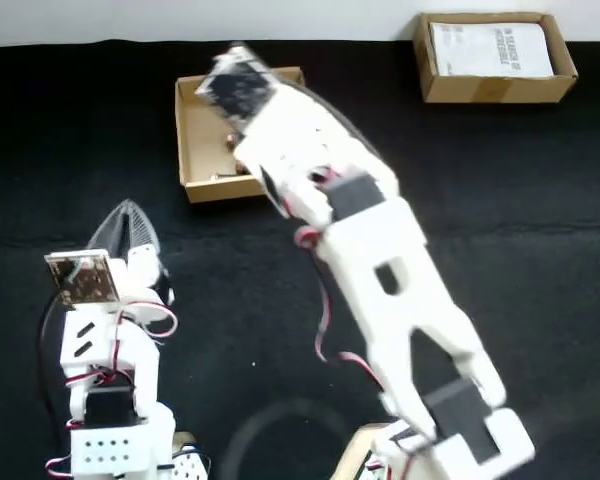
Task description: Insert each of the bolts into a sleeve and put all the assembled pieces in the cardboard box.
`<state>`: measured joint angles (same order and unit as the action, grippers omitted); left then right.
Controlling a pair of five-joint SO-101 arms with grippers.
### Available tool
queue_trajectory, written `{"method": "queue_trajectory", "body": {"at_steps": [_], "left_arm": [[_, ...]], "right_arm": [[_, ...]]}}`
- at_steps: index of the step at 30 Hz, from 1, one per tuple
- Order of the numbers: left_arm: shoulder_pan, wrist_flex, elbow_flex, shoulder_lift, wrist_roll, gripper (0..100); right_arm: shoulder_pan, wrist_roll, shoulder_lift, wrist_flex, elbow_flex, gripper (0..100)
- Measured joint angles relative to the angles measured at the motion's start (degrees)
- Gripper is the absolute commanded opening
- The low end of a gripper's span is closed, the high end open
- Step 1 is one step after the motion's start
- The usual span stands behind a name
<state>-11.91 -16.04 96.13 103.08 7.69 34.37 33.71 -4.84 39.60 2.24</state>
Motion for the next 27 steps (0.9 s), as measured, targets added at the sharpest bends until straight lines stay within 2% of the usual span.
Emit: {"method": "queue_trajectory", "body": {"at_steps": [4, 10, 22, 24, 27], "left_arm": [[-4.57, 0.26, 0.26, 0.09, 0.00, 1], [-5.36, -2.55, 0.26, 0.09, 0.00, 1], [-5.80, -13.89, 0.26, 0.09, 0.00, 1], [-5.98, -13.89, 0.26, 0.09, 0.00, 1], [-5.98, -13.89, 0.26, 0.09, 0.00, 1]], "right_arm": [[-0.09, 8.62, 12.75, 0.00, 7.74, 0.7], [-0.09, 18.99, 30.86, 0.00, 17.49, 0.7], [-0.35, 26.11, 60.31, 1.93, 48.09, 1.2], [-0.53, 26.11, 62.24, 6.51, 52.48, 5.3], [-0.70, 24.79, 62.68, 17.93, 58.46, 18.7]]}}
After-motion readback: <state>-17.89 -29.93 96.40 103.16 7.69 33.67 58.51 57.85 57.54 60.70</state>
